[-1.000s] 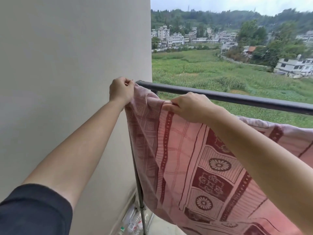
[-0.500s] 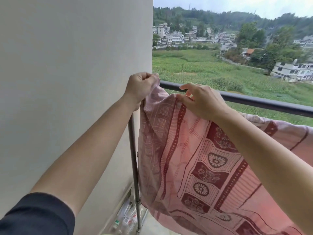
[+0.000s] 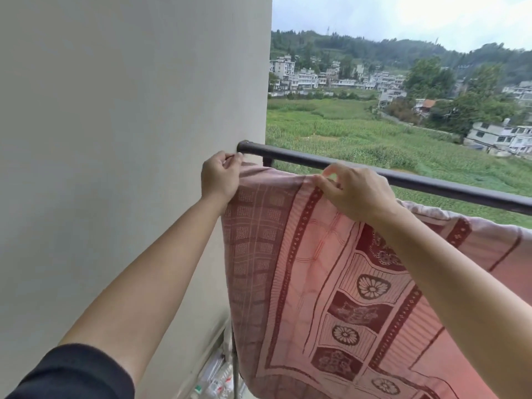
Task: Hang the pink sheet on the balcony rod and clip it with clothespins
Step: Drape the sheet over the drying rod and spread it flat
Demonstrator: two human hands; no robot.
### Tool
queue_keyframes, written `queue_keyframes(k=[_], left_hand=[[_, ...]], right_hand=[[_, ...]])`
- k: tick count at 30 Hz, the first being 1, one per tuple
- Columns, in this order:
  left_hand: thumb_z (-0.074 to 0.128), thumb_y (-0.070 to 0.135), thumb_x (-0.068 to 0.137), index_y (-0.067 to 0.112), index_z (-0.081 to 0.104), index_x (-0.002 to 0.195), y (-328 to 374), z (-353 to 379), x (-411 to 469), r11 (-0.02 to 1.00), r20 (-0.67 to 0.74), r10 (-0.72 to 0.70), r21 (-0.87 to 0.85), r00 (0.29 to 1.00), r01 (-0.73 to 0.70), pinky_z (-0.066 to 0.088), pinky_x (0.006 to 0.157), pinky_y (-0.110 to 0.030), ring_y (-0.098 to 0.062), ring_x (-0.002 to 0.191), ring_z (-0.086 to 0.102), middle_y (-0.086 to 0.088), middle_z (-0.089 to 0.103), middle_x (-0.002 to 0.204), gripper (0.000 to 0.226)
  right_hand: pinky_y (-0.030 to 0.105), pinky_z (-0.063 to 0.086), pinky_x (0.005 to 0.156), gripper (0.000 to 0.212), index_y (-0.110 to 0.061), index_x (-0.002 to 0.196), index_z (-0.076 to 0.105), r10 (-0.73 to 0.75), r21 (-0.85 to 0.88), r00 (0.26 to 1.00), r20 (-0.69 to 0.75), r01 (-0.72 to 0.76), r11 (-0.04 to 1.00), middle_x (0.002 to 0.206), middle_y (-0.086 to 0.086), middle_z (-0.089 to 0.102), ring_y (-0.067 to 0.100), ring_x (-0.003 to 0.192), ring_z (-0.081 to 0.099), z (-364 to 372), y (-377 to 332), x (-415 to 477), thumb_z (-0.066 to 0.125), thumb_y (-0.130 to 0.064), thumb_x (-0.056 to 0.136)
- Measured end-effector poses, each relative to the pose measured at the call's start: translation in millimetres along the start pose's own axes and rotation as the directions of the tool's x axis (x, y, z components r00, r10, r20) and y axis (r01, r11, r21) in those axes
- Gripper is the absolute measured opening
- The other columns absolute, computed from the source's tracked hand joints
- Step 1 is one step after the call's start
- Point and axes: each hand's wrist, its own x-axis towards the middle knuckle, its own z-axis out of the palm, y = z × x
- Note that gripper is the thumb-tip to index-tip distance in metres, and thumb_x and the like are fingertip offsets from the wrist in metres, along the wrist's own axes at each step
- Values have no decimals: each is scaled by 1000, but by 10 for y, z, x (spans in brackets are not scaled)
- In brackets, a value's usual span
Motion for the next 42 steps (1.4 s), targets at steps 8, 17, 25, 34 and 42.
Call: queue_keyframes(k=[8, 17, 25, 34, 42], left_hand=[[52, 55, 93, 15, 52, 72, -396, -92, -148, 973, 53, -225, -44, 973, 227, 39, 61, -30, -12, 64, 49, 3, 54, 71, 45], [48, 41, 100, 17, 68, 91, -818, -94, -493, 981, 94, -170, 109, 981, 160, 46, 68, -33, -21, 82, 63, 0, 68, 87, 33], [48, 30, 98, 16, 66, 107, -764, 91, -489, 849, -117, -259, 446, 959, 283, 45, 92, -46, -37, 110, 55, -14, 60, 117, 25], [20, 53, 102, 22, 54, 124, -229, 341, -243, 499, 273, 498, 686, 823, -529, 24, 110, -53, -32, 138, 35, -8, 51, 140, 51], [24, 43, 102, 13, 53, 127, -394, 380, -144, 786, 70, 366, 511, 928, -349, 39, 106, -47, -35, 135, 32, -20, 35, 145, 49]], right_hand=[[24, 37, 51, 47, -22, 97, 55, -188, -316, 978, -86, 152, 936, 78, -7, 59, 12, 59, 54, 91, 38, -258, 50, -68, 89], [44, 45, 84, 71, -16, 132, 51, -92, -353, 968, -235, 3, 936, 104, 9, 64, 31, 91, 60, 237, -9, -530, 79, -45, 73], [51, 6, 123, 107, -17, 158, 22, -133, -297, 941, -311, 37, 954, 160, 24, 17, 41, 148, 15, 485, 78, -842, 80, -22, 68], [56, 0, 122, 76, -18, 157, 25, -26, -491, 997, 72, 58, 869, 164, 22, -8, 38, 152, -8, 1119, 508, -1692, 54, -46, 93], [50, 10, 121, 54, -23, 140, 50, -179, -223, 796, -578, 57, 973, 158, 16, 25, 33, 148, 22, 412, 536, -1330, 55, -45, 92]])
